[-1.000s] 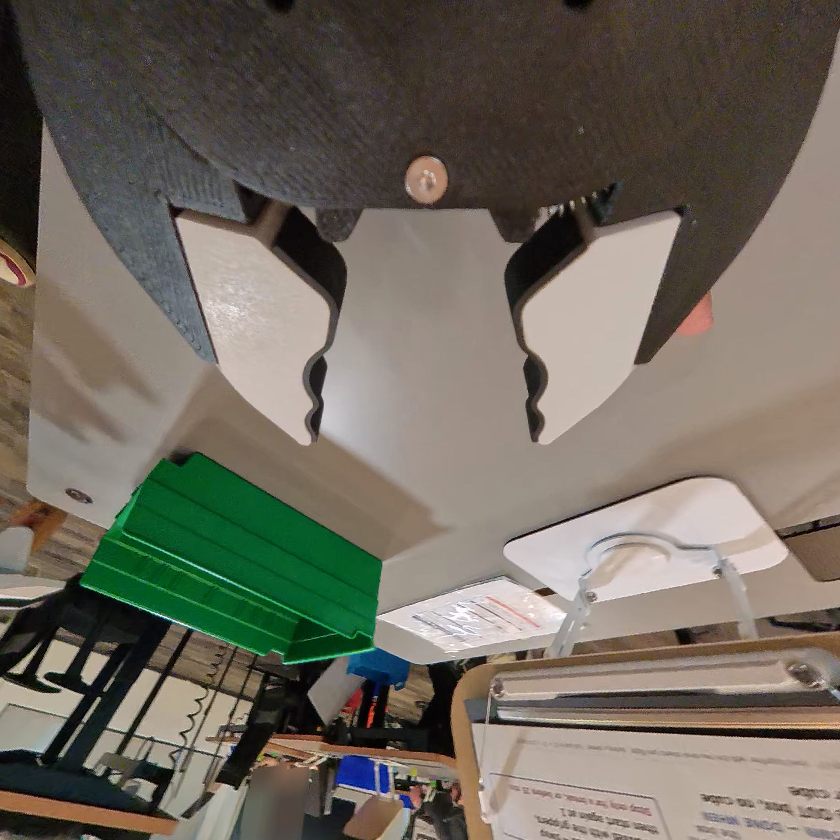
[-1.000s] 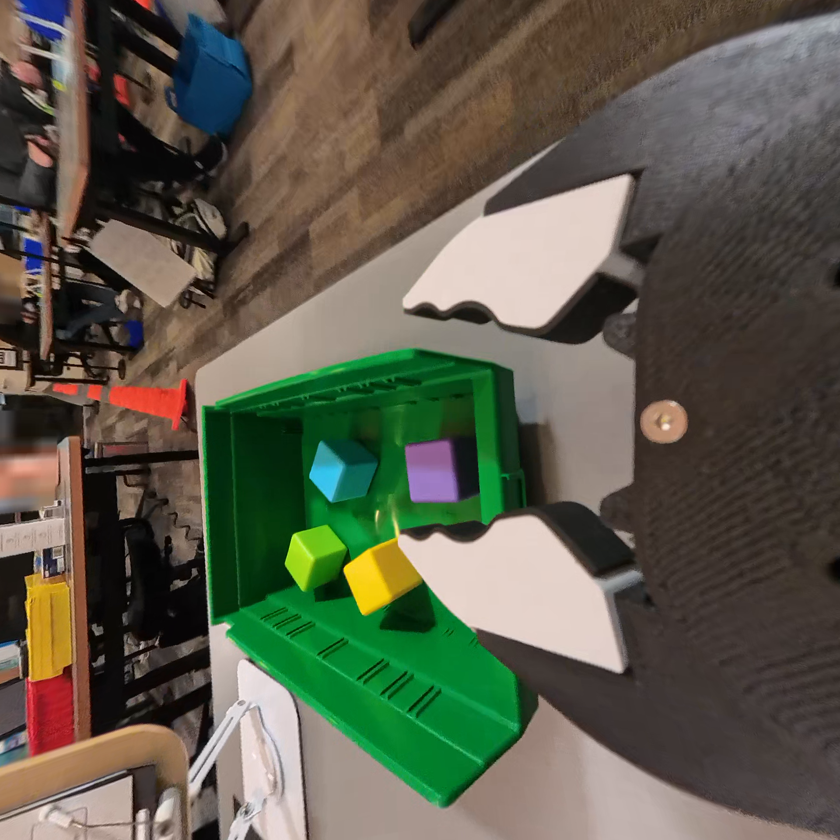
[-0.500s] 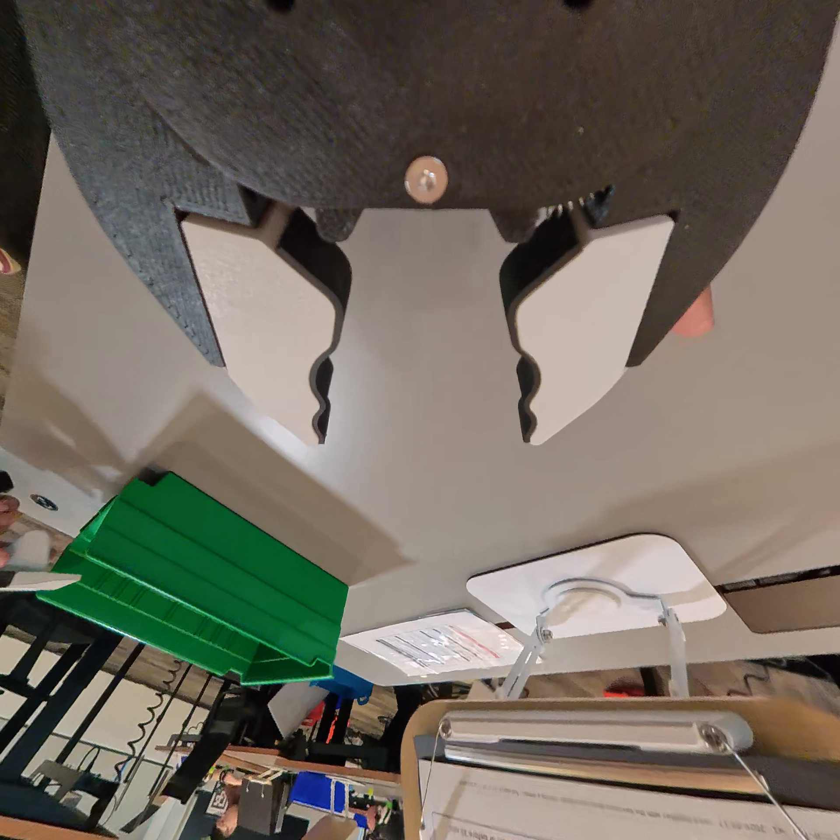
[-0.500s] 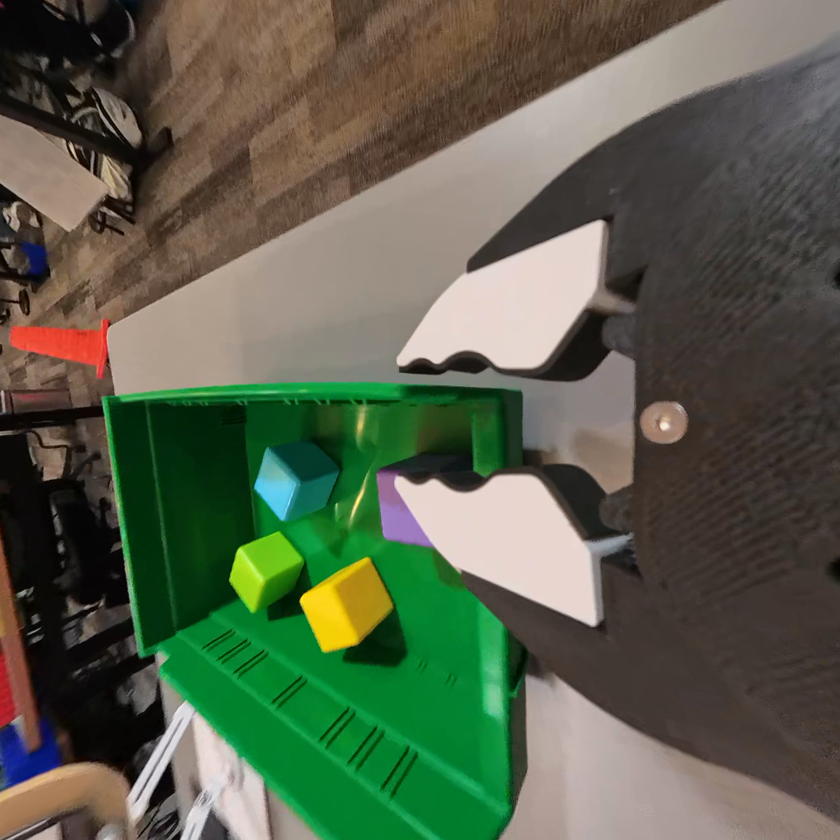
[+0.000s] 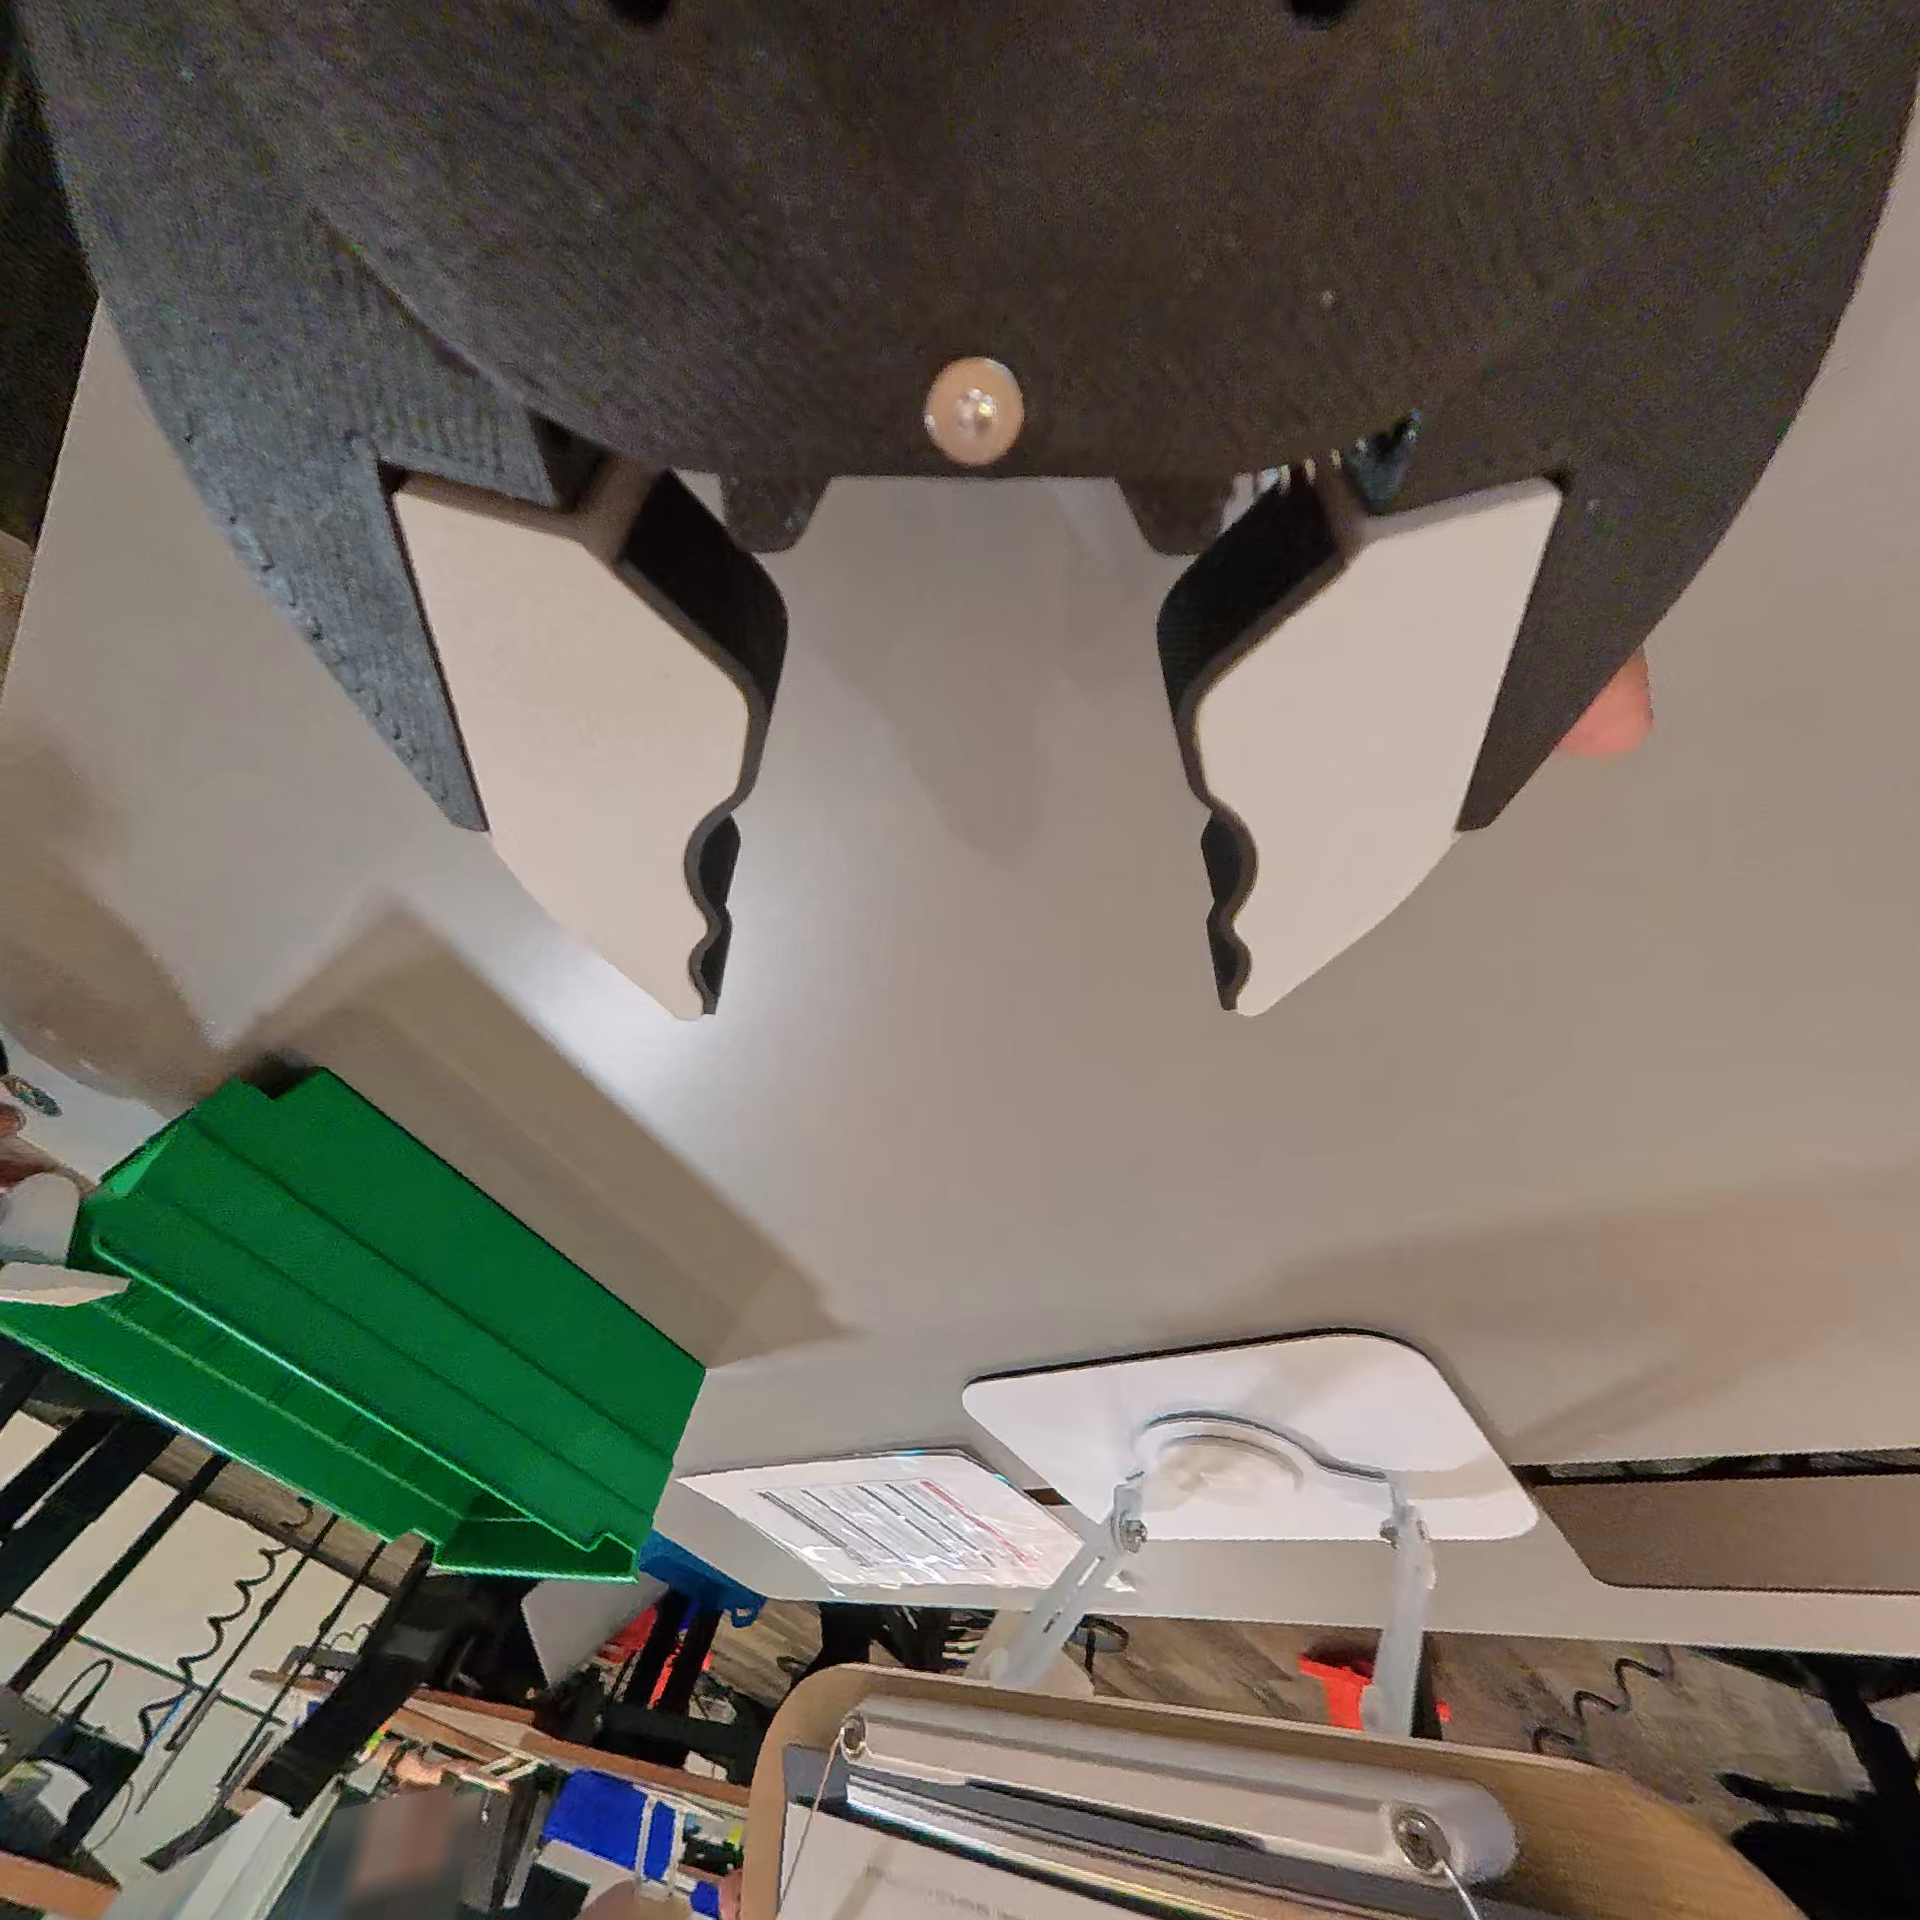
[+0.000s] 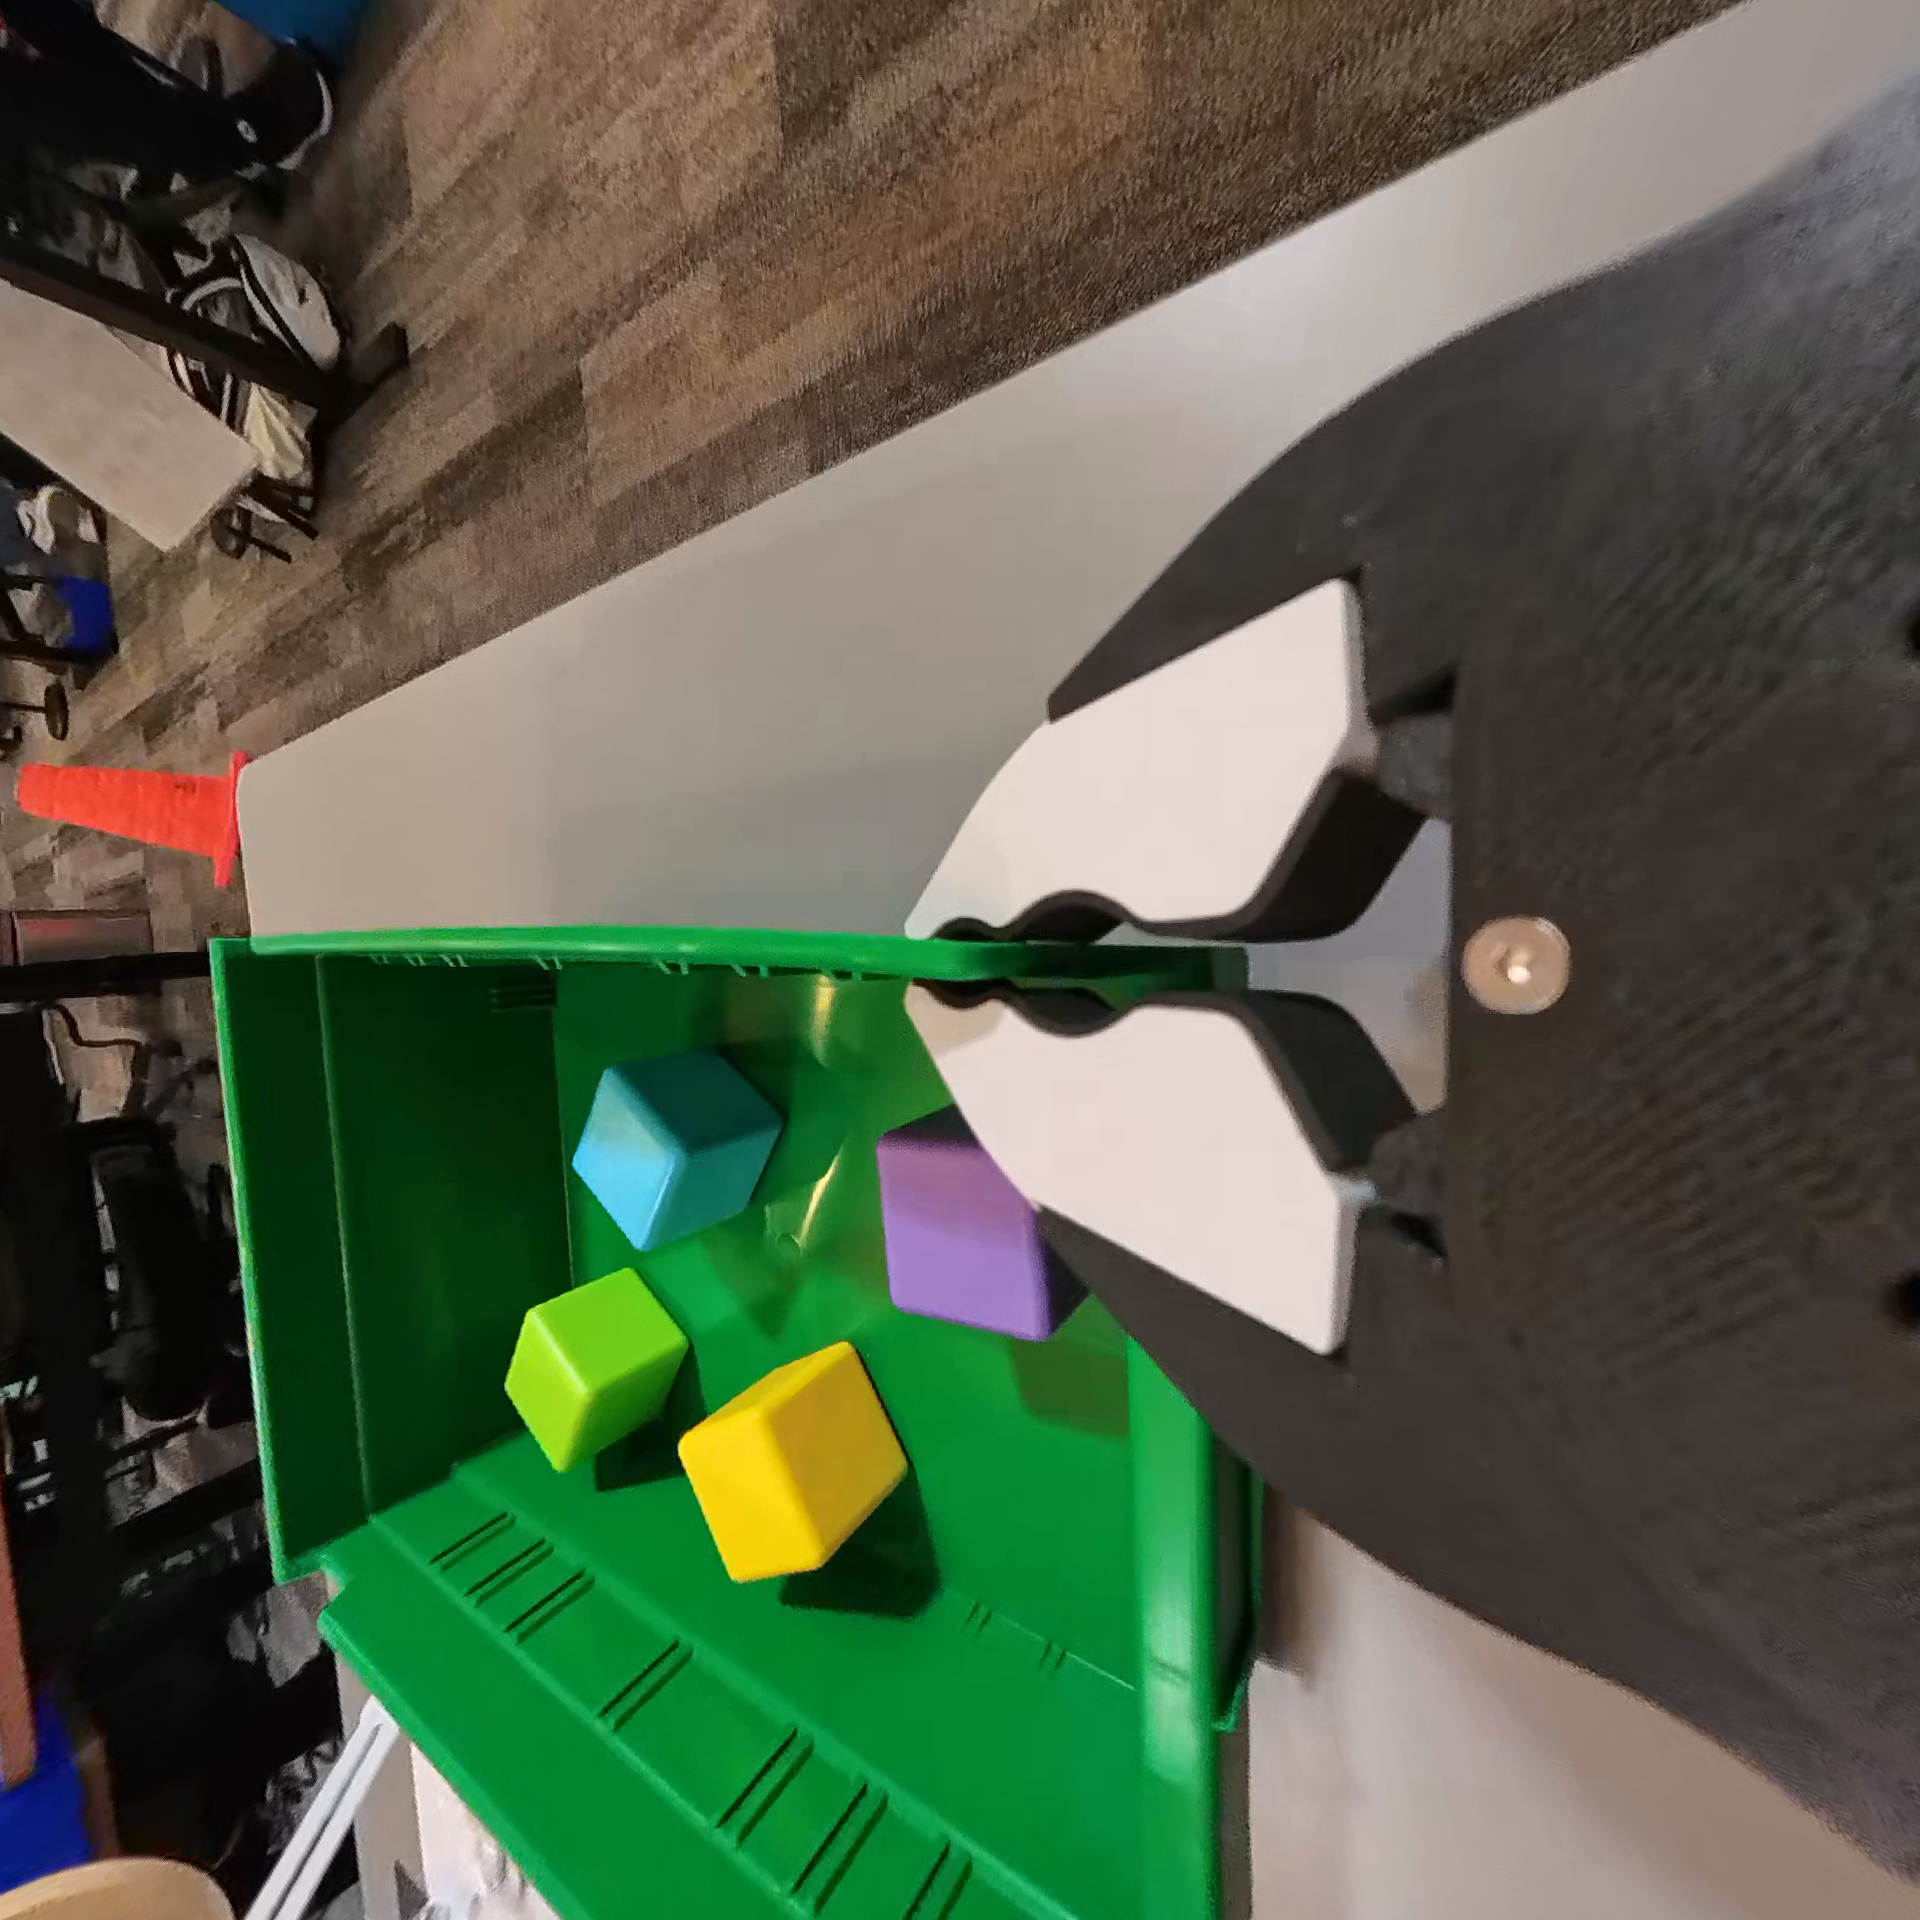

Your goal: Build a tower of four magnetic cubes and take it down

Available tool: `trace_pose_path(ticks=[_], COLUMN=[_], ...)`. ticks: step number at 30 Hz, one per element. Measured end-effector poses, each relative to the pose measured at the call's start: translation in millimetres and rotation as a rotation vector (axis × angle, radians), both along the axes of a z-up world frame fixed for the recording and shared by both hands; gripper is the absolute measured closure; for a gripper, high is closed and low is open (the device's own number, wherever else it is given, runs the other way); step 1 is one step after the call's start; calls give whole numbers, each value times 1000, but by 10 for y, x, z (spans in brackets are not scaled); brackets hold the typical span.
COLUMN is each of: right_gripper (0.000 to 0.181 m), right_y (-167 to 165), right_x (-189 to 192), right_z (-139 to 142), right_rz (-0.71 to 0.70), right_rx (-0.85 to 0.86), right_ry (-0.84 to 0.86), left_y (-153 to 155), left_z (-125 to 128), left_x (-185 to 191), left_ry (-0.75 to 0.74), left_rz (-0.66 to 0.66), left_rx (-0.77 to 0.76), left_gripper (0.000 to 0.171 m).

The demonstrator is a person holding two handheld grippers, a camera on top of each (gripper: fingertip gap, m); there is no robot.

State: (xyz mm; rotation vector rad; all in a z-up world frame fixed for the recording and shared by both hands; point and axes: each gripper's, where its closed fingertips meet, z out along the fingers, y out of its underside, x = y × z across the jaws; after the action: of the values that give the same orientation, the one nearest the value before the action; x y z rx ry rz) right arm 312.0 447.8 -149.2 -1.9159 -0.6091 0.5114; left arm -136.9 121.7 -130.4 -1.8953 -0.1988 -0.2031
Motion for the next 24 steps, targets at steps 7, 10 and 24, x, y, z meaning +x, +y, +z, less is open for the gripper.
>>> trace_pose_path(ticks=[7, 10, 24], right_gripper=[178, 178, 178], right_y=[-29, -60, -278], right_x=[-40, -71, -208], right_z=[20, 22, 32], right_rz=[-8, -15, -75], right_rx=[-5, -17, -31], right_ry=[-32, -32, -18], left_y=[-97, -119, -485], left_z=[74, 91, 550], left_x=[64, -10, -274], left_ry=[-28, 17, -60], left_rz=[-24, 22, 210], left_rx=[-18, -15, 99], left_gripper=[92, 92, 93])
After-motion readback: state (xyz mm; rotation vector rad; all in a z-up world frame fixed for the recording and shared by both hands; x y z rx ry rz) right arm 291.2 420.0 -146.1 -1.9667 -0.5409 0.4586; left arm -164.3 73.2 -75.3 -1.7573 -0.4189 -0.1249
